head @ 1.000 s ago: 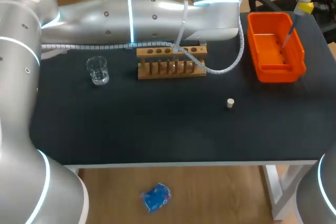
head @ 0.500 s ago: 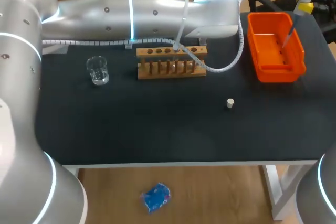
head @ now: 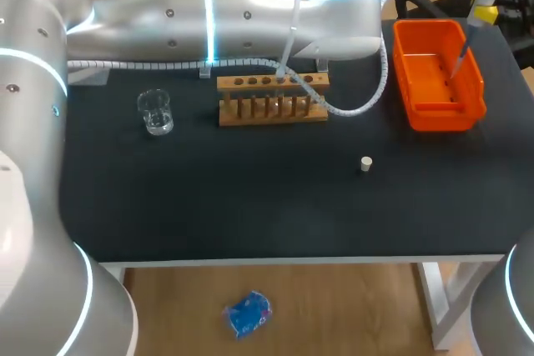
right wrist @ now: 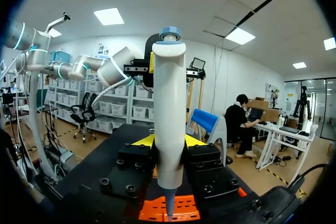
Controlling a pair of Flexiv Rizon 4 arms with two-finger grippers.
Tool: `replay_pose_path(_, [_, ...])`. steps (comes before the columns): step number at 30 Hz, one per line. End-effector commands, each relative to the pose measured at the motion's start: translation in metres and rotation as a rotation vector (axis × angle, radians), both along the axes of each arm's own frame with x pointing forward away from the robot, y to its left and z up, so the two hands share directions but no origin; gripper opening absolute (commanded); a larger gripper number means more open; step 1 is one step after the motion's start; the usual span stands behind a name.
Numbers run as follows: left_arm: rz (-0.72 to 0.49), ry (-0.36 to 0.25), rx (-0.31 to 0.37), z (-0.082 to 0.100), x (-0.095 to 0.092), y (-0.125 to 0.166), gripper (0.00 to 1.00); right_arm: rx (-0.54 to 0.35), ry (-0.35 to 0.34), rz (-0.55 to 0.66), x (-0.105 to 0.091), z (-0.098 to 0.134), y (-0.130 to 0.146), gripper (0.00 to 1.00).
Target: Invert the test tube, pick up the pipette, mount the tip to pipette, aspirate from beaker and dispense into the tube, eject the tip, return the pipette, and cap with the stopper.
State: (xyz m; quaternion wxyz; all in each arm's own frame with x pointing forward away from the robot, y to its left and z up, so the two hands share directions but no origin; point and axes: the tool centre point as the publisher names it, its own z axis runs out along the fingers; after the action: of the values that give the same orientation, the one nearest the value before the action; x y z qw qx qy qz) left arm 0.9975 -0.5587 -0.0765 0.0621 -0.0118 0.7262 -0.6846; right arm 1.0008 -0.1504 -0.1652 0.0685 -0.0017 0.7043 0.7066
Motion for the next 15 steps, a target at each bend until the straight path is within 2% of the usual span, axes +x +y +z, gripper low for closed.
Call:
replay_pose_path(1, [0.0, 0.004, 0.008, -0.006, 0.0, -0.001, 0.0, 0.0, -0.001, 0.008, 0.002, 0.005, -0.001, 0.0])
replay_pose_path(15, [-0.006, 0.039, 0.01, -0.022, 0.001, -0.003, 0.0, 0.0, -0.001, 0.008, 0.002, 0.005, -0.001, 0.0])
